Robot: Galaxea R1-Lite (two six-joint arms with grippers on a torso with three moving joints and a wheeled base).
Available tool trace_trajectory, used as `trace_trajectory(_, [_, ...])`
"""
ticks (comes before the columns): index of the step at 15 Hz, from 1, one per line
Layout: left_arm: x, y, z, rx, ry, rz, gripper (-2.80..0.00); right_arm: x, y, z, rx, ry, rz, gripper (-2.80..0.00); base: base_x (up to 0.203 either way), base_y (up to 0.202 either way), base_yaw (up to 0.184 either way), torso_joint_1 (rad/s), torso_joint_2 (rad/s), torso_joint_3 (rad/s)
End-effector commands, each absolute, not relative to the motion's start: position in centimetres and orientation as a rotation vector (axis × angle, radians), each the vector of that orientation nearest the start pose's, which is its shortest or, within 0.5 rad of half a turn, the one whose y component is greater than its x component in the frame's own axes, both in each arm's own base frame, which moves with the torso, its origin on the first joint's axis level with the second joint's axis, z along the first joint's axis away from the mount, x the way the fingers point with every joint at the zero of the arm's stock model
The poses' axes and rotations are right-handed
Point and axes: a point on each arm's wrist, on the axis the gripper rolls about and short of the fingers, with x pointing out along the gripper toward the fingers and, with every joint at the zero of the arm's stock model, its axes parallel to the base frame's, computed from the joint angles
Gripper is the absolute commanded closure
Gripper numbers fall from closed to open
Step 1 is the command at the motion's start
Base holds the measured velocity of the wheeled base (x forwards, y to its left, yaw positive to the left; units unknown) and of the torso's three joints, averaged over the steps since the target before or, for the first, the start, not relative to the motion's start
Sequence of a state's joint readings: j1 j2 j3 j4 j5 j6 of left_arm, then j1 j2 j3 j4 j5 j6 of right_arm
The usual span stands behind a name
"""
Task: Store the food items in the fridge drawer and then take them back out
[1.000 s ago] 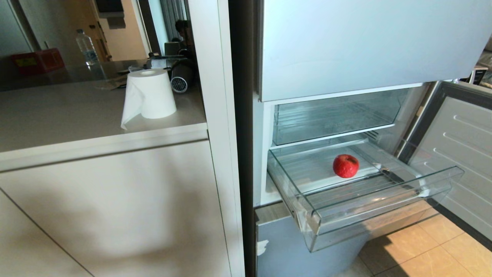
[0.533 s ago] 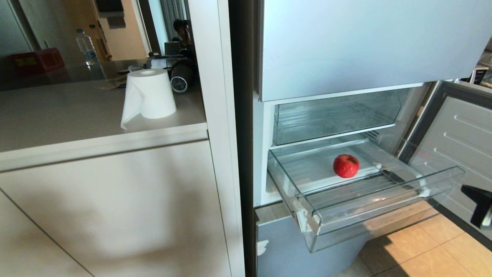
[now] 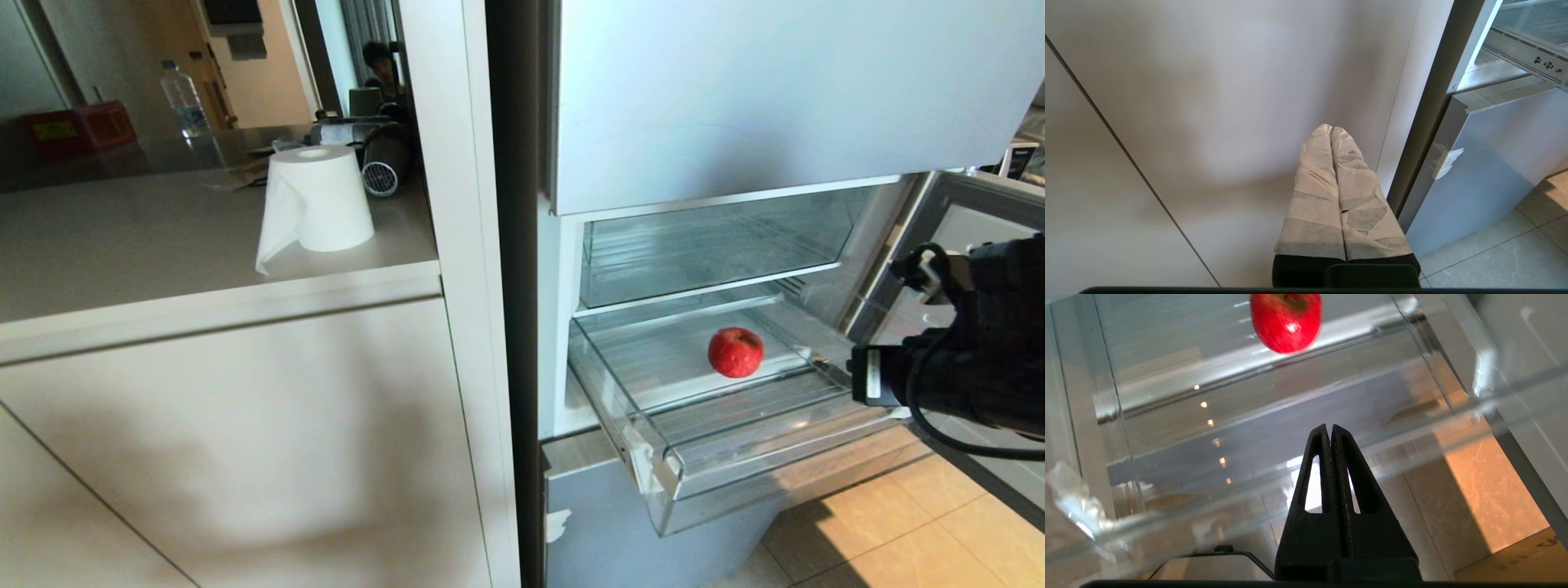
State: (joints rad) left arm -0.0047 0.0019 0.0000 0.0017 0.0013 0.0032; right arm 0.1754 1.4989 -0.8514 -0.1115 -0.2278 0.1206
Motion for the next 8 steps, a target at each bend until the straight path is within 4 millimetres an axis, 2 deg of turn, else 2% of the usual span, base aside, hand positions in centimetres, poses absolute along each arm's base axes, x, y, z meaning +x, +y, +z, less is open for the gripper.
trace_trajectory(1, [-2.3, 0.0, 7.5, 0.003, 0.005, -0.003, 0.0, 27.0, 4.6, 19.2, -0.002, 0.558, -0.077, -2.8, 0.0, 0.0, 0.0, 0.0, 0.0, 0.0])
trace_trajectory(4, [-2.3, 0.0, 7.5, 0.003, 0.005, -0.003, 0.0, 28.6, 5.3, 19.6, 0.031, 0.541, -0.085, -2.8, 0.0, 0.0, 0.0, 0.0, 0.0, 0.0])
trace_trajectory(8, [-2.3, 0.0, 7.5, 0.003, 0.005, -0.003, 0.0, 30.4, 5.9, 18.4, 0.042, 0.569, -0.083, -2.8, 0.0, 0.0, 0.0, 0.0, 0.0, 0.0])
